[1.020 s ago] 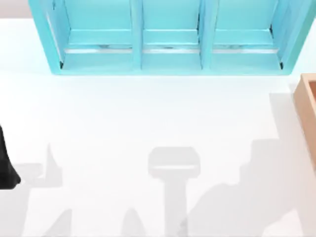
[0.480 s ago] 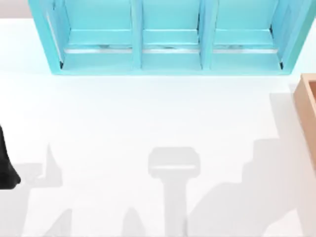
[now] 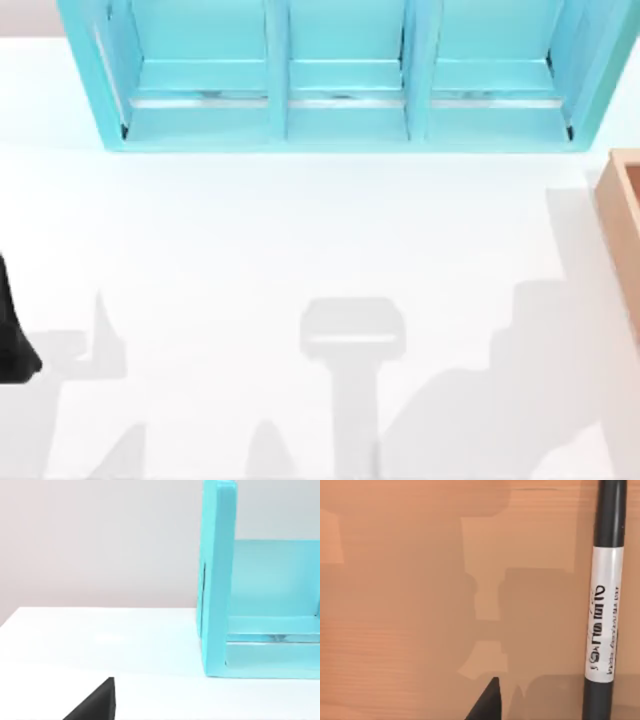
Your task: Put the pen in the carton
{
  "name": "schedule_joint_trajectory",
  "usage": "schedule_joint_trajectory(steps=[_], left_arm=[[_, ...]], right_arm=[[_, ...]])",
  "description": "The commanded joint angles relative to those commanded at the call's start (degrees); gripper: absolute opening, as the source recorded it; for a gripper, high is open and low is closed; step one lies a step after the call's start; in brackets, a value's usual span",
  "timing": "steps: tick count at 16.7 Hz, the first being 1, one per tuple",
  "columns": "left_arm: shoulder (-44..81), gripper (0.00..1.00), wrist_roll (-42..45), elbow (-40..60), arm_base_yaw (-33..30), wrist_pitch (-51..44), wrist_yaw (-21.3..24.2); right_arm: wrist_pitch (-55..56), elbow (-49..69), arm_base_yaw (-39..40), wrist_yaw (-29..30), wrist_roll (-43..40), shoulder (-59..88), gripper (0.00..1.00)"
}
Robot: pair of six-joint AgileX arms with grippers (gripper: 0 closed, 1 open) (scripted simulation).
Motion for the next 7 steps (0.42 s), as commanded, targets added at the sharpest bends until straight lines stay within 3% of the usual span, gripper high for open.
schedule_joint_trajectory(steps=[2, 7], left_arm=[[0.0, 1.0, 0.0, 0.0, 0.0, 0.0, 0.0], [0.0, 1.0, 0.0, 0.0, 0.0, 0.0, 0.0]], right_arm=[[0.0, 0.0, 0.0, 0.0, 0.0, 0.0, 1.0], [0.0, 0.0, 0.0, 0.0, 0.0, 0.0, 1.0]])
